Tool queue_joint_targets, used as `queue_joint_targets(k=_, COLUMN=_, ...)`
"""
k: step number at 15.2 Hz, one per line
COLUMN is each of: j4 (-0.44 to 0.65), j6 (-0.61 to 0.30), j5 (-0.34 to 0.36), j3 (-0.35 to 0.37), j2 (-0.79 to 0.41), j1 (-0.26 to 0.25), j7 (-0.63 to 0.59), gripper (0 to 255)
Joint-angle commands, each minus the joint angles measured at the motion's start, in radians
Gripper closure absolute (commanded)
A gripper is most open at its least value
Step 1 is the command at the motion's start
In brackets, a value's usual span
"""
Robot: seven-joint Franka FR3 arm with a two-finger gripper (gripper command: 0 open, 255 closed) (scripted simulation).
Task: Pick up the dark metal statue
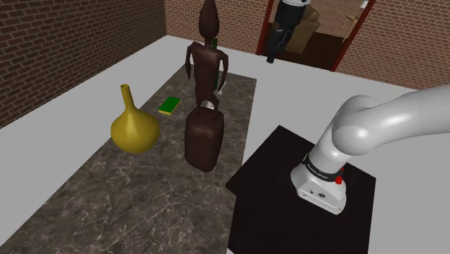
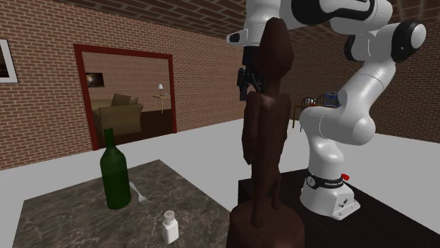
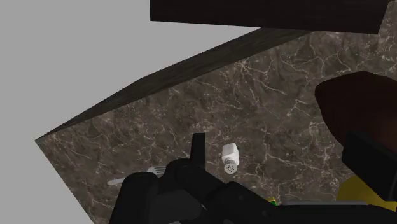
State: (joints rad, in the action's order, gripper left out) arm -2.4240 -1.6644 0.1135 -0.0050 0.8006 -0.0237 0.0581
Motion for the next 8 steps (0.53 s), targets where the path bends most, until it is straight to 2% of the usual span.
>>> queue_joint_targets(k=1, j4=0.0, j6=0.0, j5=0.0, j3=0.0, j2=0.0, j1=0.0, j7=0.0, gripper=0)
queue_joint_targets(k=8, j4=-0.272, j6=-0.371, j5=-0.064, j3=0.147, j2=0.191, j1=-0.092, j7=-0.132, gripper=0)
